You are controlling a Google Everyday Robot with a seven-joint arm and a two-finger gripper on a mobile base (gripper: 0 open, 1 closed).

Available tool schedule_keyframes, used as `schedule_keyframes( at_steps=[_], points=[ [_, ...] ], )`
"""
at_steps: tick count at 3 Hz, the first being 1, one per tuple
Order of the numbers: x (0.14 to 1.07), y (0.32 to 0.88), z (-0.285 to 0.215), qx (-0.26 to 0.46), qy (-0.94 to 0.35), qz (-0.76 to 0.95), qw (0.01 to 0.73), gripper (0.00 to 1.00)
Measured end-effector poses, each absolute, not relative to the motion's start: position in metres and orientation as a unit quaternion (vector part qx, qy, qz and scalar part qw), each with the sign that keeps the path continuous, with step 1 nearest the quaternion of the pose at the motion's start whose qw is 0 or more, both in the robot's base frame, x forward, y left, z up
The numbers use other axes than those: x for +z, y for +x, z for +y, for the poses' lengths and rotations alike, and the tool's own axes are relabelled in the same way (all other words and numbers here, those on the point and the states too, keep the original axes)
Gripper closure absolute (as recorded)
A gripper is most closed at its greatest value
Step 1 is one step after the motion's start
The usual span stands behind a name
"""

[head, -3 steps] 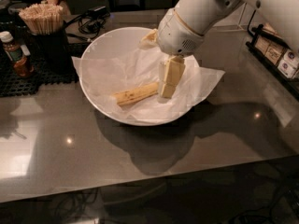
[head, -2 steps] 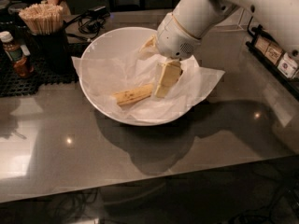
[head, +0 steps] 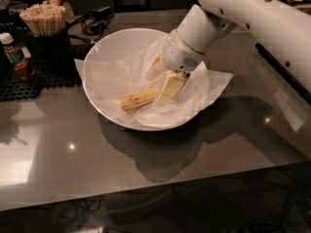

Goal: Pick banana from white bowl

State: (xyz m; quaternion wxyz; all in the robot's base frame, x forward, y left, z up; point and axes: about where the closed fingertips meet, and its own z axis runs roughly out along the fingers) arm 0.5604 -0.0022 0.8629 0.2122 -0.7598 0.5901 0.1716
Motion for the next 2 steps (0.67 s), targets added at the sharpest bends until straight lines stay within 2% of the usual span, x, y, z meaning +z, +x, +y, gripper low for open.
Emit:
schedule_keyframes(
  at_steps=[1, 2],
  points=[
    [0.845, 0.564, -0.006, 0.179, -0.753, 0.6, 0.204, 0.32],
    [0.832, 0.567, -0.009, 0.184, -0.746, 0.609, 0.196, 0.34]
  ],
)
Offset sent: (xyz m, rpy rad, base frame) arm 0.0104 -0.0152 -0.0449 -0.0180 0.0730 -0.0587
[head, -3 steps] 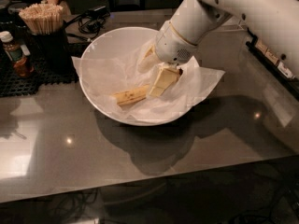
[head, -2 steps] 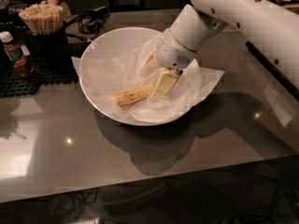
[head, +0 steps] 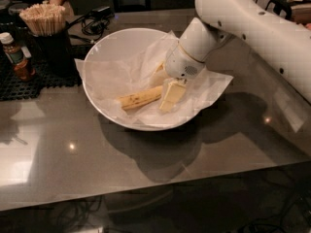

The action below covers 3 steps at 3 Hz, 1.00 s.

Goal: Pick banana from white bowl

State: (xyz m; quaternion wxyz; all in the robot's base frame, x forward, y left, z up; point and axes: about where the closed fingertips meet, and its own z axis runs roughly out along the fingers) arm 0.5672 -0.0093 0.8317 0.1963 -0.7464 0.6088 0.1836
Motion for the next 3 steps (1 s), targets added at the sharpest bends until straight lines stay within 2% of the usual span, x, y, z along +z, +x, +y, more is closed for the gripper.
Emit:
schedule_keyframes(
  at_steps=[1, 3],
  points=[
    [0.8242, 0.5688, -0.0112, 0.188, -0.743, 0.613, 0.193, 0.52],
    [0.8259, 0.5676, -0.0155, 0.184, -0.737, 0.618, 0.2, 1.0]
  ],
)
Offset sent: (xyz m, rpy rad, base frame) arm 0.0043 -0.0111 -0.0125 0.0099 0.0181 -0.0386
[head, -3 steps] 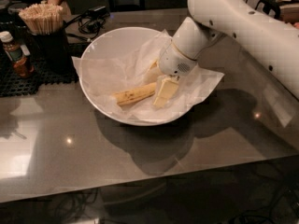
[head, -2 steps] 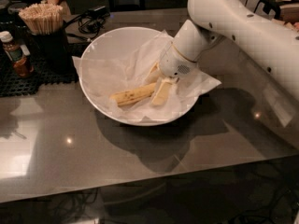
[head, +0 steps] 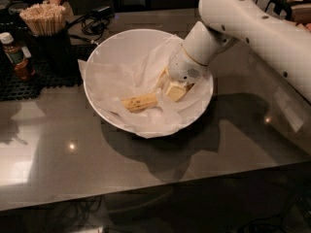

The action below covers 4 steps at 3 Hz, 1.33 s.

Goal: Pick banana from white bowl

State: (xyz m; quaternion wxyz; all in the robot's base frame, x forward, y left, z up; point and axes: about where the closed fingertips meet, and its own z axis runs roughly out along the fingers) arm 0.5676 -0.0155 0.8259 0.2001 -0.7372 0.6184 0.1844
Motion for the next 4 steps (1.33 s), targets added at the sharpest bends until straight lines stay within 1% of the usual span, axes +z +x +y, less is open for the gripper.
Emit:
schedule_keyframes(
  at_steps=[2, 3, 4],
  points=[
    [0.832, 0.5654, -0.0125, 0.181, -0.741, 0.613, 0.207, 1.0],
    [0.832, 0.5654, -0.0125, 0.181, -0.741, 0.613, 0.206, 0.81],
    [0.832, 0.5654, -0.0124, 0.181, -0.741, 0.613, 0.206, 0.58]
  ],
)
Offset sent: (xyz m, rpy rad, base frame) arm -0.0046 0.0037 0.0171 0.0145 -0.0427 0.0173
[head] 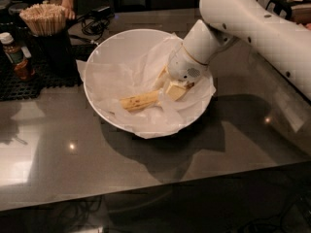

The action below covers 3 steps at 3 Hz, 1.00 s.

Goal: Pick banana from white bowl

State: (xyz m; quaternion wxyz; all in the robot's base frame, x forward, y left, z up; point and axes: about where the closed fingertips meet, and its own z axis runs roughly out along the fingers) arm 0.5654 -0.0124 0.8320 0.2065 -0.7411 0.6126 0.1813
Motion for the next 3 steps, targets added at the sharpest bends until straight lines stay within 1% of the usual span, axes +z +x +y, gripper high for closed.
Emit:
schedule_keyframes(
  at_steps=[2, 3],
  points=[
    [0.845, 0.56, -0.008, 0.171, -0.747, 0.607, 0.212, 0.12],
    [0.86, 0.555, -0.005, 0.156, -0.752, 0.602, 0.219, 0.0]
  ],
)
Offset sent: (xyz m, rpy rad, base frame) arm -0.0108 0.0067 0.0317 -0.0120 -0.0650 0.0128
